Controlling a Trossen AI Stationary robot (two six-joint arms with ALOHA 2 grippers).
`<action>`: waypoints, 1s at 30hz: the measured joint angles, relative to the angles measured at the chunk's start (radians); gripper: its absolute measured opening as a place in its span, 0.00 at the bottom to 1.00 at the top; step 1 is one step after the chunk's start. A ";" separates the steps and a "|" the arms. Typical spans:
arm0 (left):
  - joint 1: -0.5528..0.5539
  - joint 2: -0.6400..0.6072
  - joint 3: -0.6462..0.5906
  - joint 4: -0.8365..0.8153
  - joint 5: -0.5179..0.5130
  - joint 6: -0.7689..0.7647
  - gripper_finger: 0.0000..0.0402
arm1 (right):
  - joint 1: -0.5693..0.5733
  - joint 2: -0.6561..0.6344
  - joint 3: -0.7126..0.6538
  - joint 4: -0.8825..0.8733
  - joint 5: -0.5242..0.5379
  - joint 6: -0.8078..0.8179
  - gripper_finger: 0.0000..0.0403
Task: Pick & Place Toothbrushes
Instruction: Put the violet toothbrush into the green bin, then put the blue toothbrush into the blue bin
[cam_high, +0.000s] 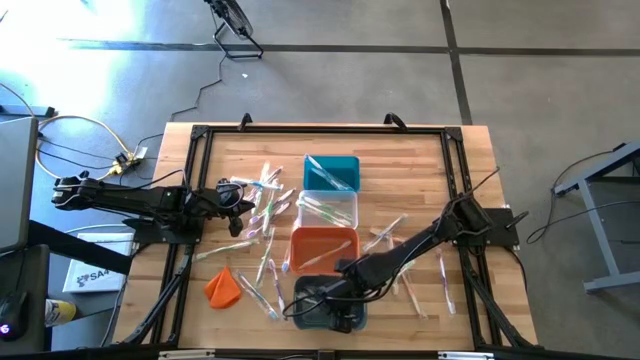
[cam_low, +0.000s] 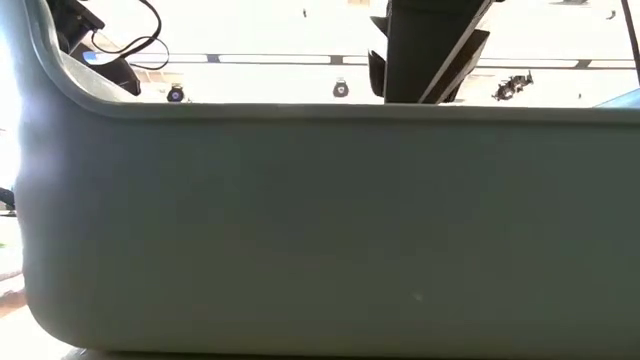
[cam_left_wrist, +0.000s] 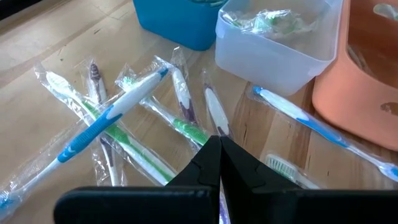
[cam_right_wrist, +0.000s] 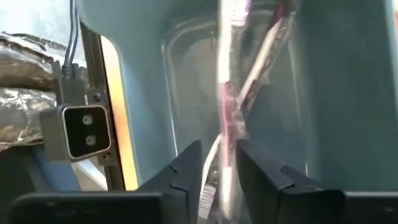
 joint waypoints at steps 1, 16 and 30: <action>0.000 0.000 0.000 0.000 0.000 0.000 0.00 | 0.000 0.000 0.000 0.000 -0.011 -0.010 0.26; 0.000 0.000 0.000 0.000 0.000 0.000 0.00 | -0.109 -0.021 0.000 -0.031 -0.353 -0.014 0.12; 0.000 0.000 0.000 -0.008 0.000 0.000 0.00 | -0.176 -0.168 0.001 -0.117 -0.256 -0.059 0.01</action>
